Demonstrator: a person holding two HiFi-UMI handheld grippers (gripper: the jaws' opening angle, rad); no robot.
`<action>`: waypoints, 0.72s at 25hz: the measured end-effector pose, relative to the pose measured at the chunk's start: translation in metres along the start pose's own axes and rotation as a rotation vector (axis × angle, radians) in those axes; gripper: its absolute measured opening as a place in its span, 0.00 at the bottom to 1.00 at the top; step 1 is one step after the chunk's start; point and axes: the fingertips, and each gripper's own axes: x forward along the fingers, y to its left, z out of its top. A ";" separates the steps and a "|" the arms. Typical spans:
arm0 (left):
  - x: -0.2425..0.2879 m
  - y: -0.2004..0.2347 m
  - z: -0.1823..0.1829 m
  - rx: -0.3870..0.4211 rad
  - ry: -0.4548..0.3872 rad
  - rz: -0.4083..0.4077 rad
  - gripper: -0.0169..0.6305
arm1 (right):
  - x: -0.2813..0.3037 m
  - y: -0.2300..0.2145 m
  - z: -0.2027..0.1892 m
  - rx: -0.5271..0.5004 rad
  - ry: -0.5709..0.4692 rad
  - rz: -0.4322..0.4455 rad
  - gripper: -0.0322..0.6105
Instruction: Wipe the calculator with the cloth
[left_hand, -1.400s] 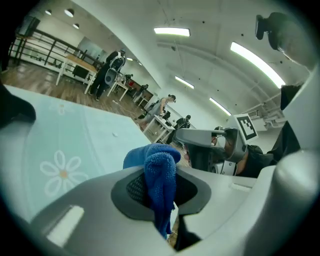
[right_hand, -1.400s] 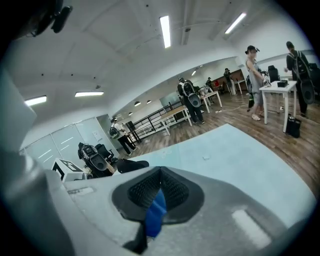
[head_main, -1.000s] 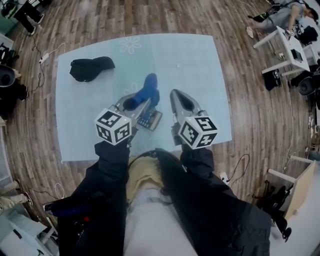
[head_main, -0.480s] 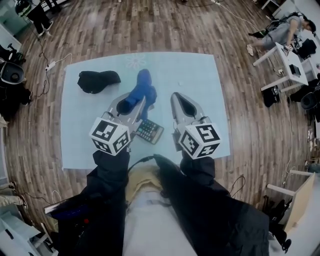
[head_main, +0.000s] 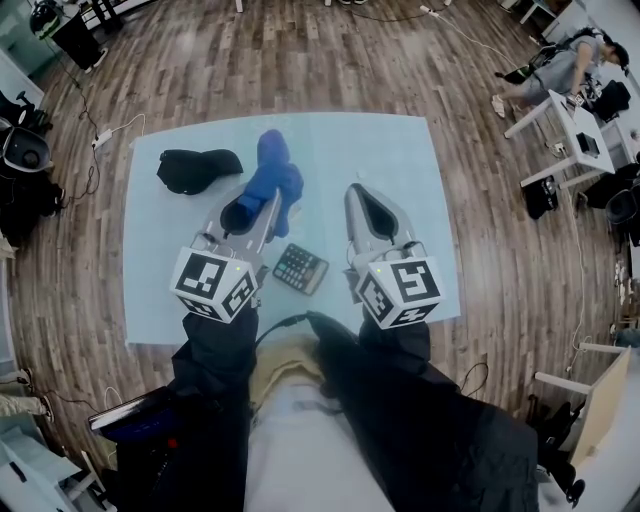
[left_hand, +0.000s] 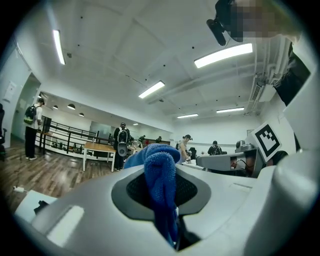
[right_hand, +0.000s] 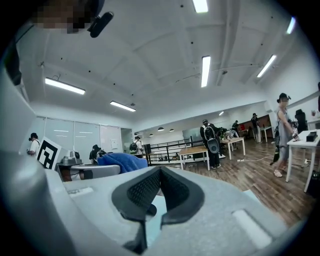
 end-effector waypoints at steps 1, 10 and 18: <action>0.000 -0.001 0.001 0.005 -0.003 0.004 0.12 | -0.001 0.000 0.002 -0.007 -0.005 -0.006 0.05; -0.003 0.001 0.010 0.048 -0.017 0.039 0.12 | -0.005 0.005 0.014 -0.072 -0.036 -0.042 0.05; -0.006 0.008 0.017 0.100 -0.020 0.101 0.12 | -0.001 0.009 0.016 -0.100 -0.035 -0.065 0.05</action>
